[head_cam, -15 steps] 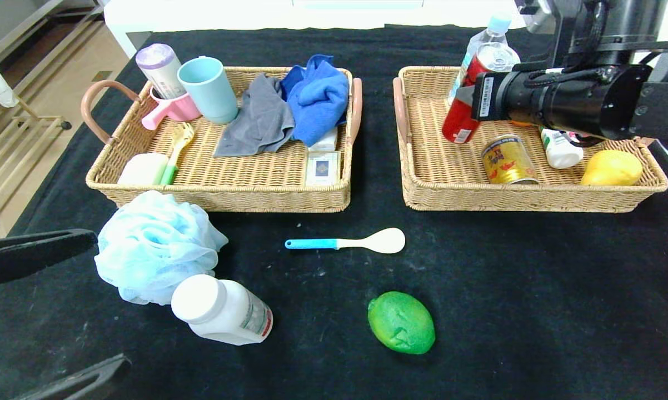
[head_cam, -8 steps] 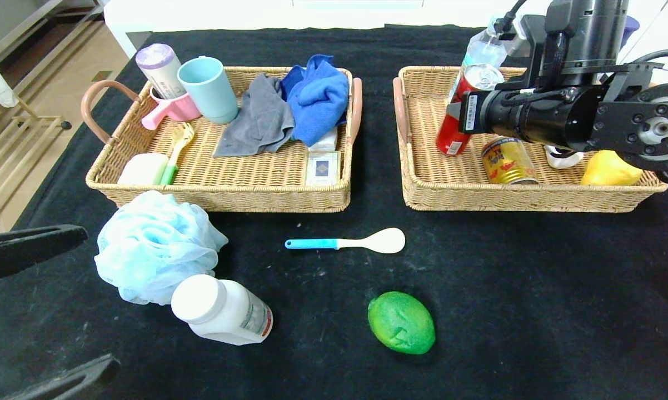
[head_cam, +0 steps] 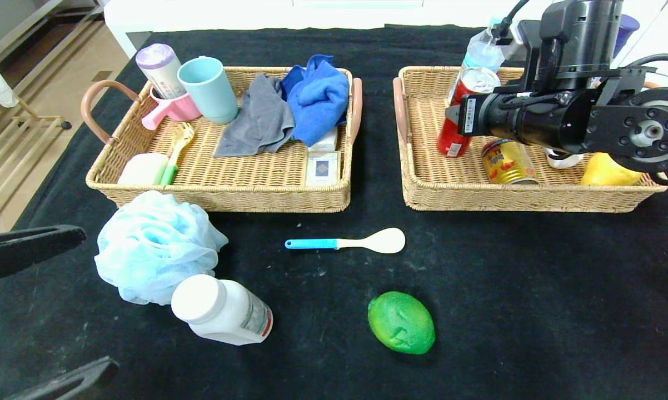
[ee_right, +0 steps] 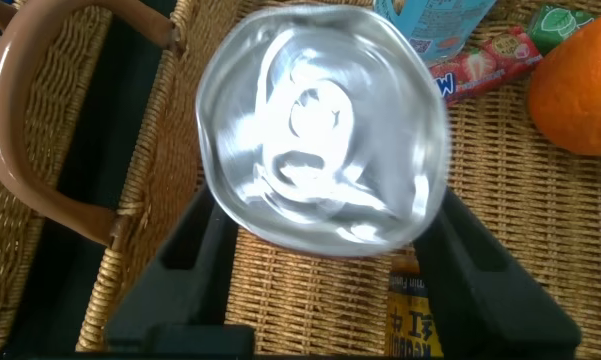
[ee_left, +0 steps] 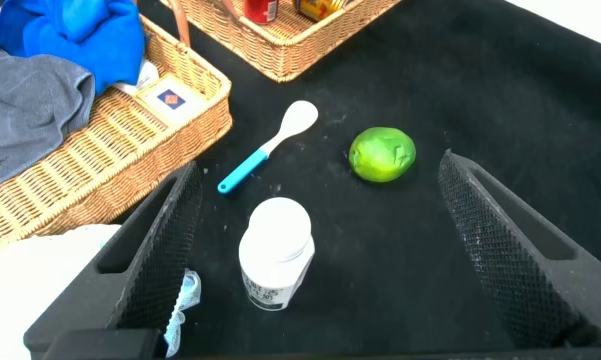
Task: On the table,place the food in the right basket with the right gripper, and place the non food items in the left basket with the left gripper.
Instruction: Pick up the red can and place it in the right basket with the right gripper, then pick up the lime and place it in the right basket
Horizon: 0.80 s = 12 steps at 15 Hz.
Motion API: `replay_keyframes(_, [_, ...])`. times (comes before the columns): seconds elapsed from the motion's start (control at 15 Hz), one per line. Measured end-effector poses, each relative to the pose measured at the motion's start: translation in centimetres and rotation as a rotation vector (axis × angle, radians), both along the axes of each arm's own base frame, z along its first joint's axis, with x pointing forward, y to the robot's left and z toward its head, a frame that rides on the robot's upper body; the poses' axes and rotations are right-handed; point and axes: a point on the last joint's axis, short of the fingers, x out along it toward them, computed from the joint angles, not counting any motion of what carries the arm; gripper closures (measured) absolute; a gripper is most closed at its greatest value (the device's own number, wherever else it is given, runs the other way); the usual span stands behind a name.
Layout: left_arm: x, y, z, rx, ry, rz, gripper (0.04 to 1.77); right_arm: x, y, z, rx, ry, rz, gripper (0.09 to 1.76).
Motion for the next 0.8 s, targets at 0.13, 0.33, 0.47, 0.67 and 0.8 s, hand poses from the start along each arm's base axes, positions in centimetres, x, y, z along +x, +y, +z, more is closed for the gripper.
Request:
replay_keyframes(0.13, [-0.1,0.0,0.0,-0.001,-0.002,0.0,0.09,-0.1,0.1,0.0,-0.003,0.004,0.001,0.56])
replay_keyframes(0.33, [-0.1,0.1,0.0,-0.002,-0.005,-0.001,0.09,-0.8,-0.2,0.3,-0.017,0.027,0.002,0.43])
replay_keyframes(0.47, [-0.2,0.1,0.0,-0.002,-0.007,0.0,0.09,-2.0,-0.6,0.8,-0.034,0.068,0.009,0.36])
replay_keyframes(0.67, [-0.3,0.1,0.1,-0.003,-0.011,0.0,0.09,-5.3,-1.2,1.7,-0.067,0.148,0.034,0.29])
replay_keyframes(0.8, [-0.4,0.2,0.0,0.0,-0.014,0.0,0.09,-8.1,-1.2,1.6,-0.099,0.217,0.074,0.26])
